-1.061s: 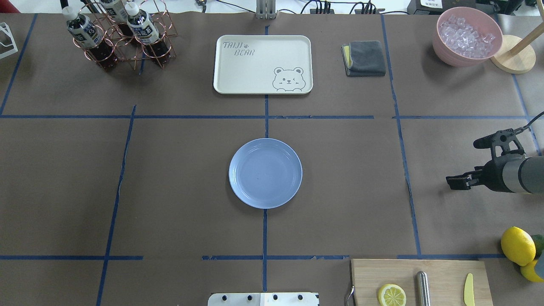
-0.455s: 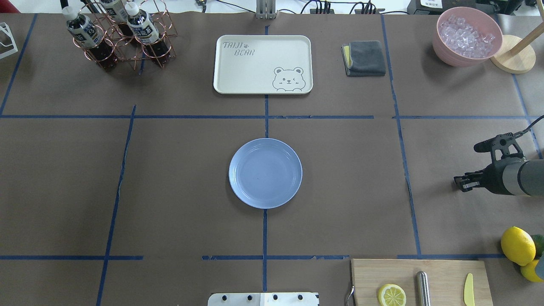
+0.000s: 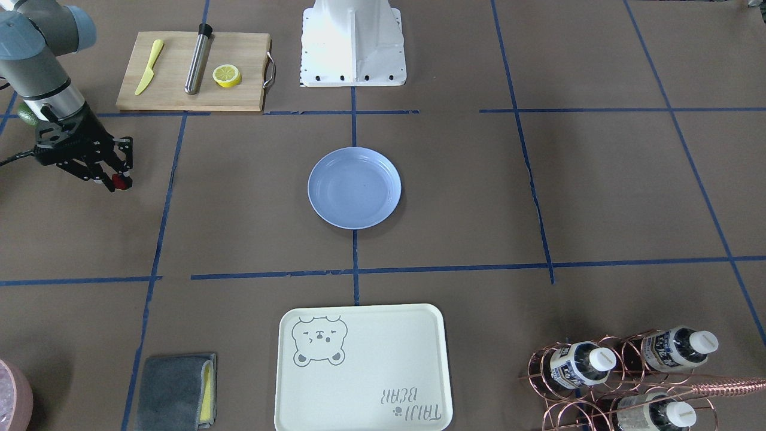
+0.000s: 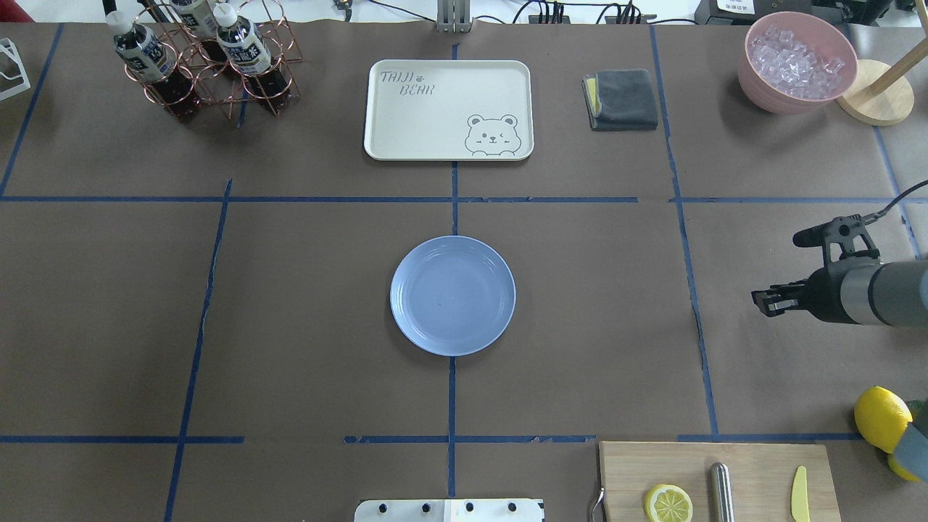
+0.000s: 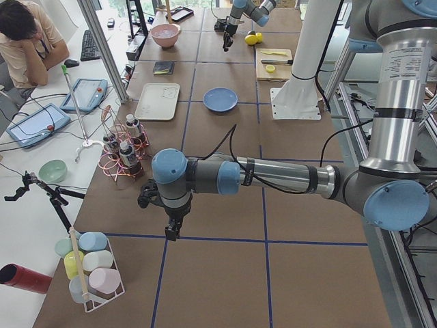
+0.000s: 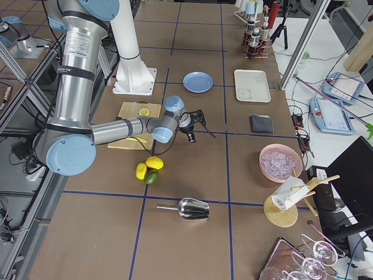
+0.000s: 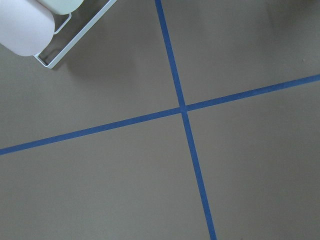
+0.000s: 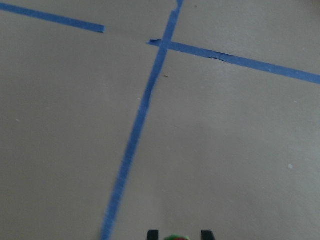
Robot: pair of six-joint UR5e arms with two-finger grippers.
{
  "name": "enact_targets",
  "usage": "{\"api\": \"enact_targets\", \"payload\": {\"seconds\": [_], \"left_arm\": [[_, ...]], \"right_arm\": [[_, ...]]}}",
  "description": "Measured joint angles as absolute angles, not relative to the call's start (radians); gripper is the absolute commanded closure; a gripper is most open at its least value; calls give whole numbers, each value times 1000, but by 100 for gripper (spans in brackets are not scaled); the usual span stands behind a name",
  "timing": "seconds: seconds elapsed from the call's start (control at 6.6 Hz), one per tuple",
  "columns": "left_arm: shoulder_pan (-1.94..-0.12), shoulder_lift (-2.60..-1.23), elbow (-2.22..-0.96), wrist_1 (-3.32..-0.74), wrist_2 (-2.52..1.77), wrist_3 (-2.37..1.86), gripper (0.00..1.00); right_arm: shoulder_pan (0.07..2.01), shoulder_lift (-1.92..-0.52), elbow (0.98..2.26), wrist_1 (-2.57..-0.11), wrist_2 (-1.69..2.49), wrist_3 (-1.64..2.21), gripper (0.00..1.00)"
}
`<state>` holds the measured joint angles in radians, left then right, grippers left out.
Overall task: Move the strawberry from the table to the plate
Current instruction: 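Carry the strawberry with the right gripper over the blue plate and lower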
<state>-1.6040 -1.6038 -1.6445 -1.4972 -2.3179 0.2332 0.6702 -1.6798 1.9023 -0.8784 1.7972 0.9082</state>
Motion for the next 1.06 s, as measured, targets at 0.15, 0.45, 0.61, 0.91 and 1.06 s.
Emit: {"api": "enact_targets", "payload": {"seconds": [0.15, 0.45, 0.61, 0.91, 1.06], "left_arm": [[-1604, -1604, -1645, -1497, -2318, 233, 0], [-1603, -1605, -1644, -1497, -2319, 233, 0], [-1603, -1605, -1643, -1497, -2319, 233, 0], [-1603, -1605, -1639, -1496, -2320, 233, 0], [-1603, -1605, -1637, -1496, -2321, 233, 0]], "right_arm": [[640, -1529, 1935, -1049, 1794, 986, 100], [538, -1163, 1913, -1418, 1730, 1132, 100], [492, -991, 1830, -1527, 1681, 1202, 100], [422, -775, 1607, -1578, 1599, 1288, 100], [392, -737, 1534, -1575, 1565, 1314, 100]]}}
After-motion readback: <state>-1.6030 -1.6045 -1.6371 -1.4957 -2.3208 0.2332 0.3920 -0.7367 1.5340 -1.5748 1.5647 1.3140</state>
